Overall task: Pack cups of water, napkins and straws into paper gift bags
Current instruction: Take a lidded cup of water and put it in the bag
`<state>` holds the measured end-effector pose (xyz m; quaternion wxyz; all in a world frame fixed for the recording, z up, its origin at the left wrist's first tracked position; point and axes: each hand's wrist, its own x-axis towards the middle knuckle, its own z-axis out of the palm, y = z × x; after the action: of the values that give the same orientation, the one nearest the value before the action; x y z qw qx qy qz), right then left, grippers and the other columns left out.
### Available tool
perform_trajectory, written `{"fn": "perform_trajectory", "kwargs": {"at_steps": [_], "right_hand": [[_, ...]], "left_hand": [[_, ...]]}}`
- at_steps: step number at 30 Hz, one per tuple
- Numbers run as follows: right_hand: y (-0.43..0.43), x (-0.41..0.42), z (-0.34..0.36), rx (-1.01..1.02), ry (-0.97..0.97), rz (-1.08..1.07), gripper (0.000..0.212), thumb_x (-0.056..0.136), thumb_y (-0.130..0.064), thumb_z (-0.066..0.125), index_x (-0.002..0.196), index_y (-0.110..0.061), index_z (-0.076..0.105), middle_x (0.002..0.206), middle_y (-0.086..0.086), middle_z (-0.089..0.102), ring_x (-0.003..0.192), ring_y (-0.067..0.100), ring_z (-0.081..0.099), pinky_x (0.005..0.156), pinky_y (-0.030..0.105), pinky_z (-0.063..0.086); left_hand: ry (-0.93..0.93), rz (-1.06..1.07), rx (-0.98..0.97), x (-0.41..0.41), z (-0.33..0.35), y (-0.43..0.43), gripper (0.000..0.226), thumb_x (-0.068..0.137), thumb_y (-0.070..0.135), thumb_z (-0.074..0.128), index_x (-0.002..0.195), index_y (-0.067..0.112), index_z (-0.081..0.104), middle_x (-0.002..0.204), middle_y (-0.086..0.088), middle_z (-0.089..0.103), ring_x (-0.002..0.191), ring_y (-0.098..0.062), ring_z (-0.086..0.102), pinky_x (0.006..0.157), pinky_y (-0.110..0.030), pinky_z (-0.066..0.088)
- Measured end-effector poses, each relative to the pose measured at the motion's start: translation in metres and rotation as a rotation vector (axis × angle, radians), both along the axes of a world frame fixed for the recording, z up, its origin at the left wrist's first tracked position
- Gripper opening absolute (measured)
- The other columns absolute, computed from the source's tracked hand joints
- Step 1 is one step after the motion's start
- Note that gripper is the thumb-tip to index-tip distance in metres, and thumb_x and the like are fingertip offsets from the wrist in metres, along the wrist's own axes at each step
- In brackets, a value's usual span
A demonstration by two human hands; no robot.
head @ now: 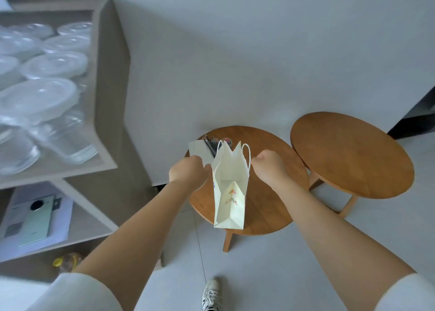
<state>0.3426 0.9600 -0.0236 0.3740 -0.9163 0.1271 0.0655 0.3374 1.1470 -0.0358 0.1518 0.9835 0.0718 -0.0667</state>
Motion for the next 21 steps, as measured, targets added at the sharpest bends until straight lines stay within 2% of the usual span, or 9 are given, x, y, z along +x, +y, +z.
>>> {"fn": "perform_trajectory", "kwargs": {"at_steps": [4, 6, 7, 9, 11, 15, 17, 19, 21], "right_hand": [[0.028, -0.039, 0.039, 0.036, -0.118, 0.134, 0.015, 0.084, -0.011, 0.044, 0.070, -0.004, 0.047, 0.069, 0.006, 0.046, 0.061, 0.018, 0.040, 0.057, 0.028, 0.029], [0.045, -0.054, 0.054, 0.064, -0.165, 0.191, 0.020, 0.084, -0.013, 0.045, 0.086, 0.004, 0.057, 0.080, 0.015, 0.056, 0.070, 0.020, 0.047, 0.062, 0.029, 0.034], [0.054, -0.060, 0.061, 0.072, -0.178, 0.226, 0.022, 0.084, -0.013, 0.046, 0.090, 0.004, 0.058, 0.084, 0.017, 0.059, 0.074, 0.021, 0.049, 0.064, 0.030, 0.036], [0.073, -0.073, 0.075, 0.067, -0.202, 0.307, 0.020, 0.086, -0.016, 0.048, 0.093, -0.002, 0.060, 0.089, 0.009, 0.062, 0.082, 0.022, 0.053, 0.071, 0.031, 0.041], [0.092, -0.082, 0.089, 0.063, -0.234, 0.363, 0.019, 0.088, -0.019, 0.050, 0.097, -0.008, 0.062, 0.093, 0.004, 0.062, 0.087, 0.021, 0.054, 0.074, 0.030, 0.041], [0.126, -0.092, 0.107, 0.104, -0.288, 0.465, 0.018, 0.087, -0.021, 0.053, 0.095, -0.008, 0.062, 0.092, 0.006, 0.063, 0.088, 0.023, 0.057, 0.075, 0.032, 0.044], [0.143, -0.095, 0.116, 0.099, -0.308, 0.505, 0.019, 0.086, -0.022, 0.053, 0.095, -0.008, 0.062, 0.093, 0.006, 0.063, 0.090, 0.024, 0.058, 0.078, 0.034, 0.046], [0.161, -0.095, 0.125, 0.106, -0.343, 0.552, 0.019, 0.086, -0.022, 0.055, 0.096, -0.008, 0.062, 0.094, 0.005, 0.063, 0.092, 0.024, 0.058, 0.079, 0.034, 0.046], [0.180, -0.095, 0.136, 0.114, -0.388, 0.603, 0.020, 0.086, -0.024, 0.057, 0.098, -0.008, 0.061, 0.098, 0.005, 0.063, 0.094, 0.023, 0.058, 0.080, 0.032, 0.045]], "left_hand": [[-0.099, 0.032, 0.014, -0.055, 0.034, 0.012, 0.032, 0.093, 0.034, 0.043, 0.073, 0.011, 0.052, 0.067, -0.001, 0.053, 0.063, -0.021, 0.051, 0.052, -0.024, 0.036], [-0.130, 0.062, -0.006, -0.078, 0.048, 0.020, 0.031, 0.093, 0.033, 0.044, 0.076, 0.011, 0.057, 0.070, -0.003, 0.057, 0.068, -0.024, 0.055, 0.056, -0.025, 0.040], [-0.147, 0.084, -0.013, -0.089, 0.055, 0.025, 0.031, 0.092, 0.033, 0.045, 0.079, 0.009, 0.059, 0.074, -0.005, 0.060, 0.072, -0.026, 0.058, 0.060, -0.027, 0.042], [-0.195, 0.140, -0.039, -0.107, 0.068, 0.038, 0.032, 0.091, 0.034, 0.046, 0.083, 0.007, 0.063, 0.078, -0.008, 0.063, 0.074, -0.027, 0.059, 0.064, -0.028, 0.043], [-0.238, 0.192, -0.059, -0.122, 0.080, 0.052, 0.032, 0.090, 0.033, 0.047, 0.084, 0.006, 0.063, 0.079, -0.009, 0.064, 0.071, -0.026, 0.056, 0.062, -0.027, 0.042], [-0.308, 0.286, -0.053, -0.142, 0.101, 0.084, 0.027, 0.091, 0.033, 0.048, 0.081, 0.011, 0.059, 0.075, -0.007, 0.061, 0.073, -0.027, 0.058, 0.055, -0.026, 0.036], [-0.365, 0.347, -0.099, -0.146, 0.109, 0.102, 0.024, 0.091, 0.035, 0.048, 0.099, 0.015, 0.060, 0.088, -0.003, 0.065, 0.084, -0.027, 0.062, 0.062, -0.029, 0.041], [-0.437, 0.420, -0.157, -0.147, 0.117, 0.120, 0.038, 0.091, 0.037, 0.050, 0.123, 0.017, 0.051, 0.109, -0.001, 0.064, 0.098, -0.024, 0.060, 0.072, -0.031, 0.044], [-0.492, 0.476, -0.217, -0.145, 0.124, 0.135, 0.051, 0.090, 0.039, 0.054, 0.134, 0.015, 0.041, 0.125, -0.002, 0.055, 0.108, -0.023, 0.056, 0.077, -0.030, 0.041]]}}
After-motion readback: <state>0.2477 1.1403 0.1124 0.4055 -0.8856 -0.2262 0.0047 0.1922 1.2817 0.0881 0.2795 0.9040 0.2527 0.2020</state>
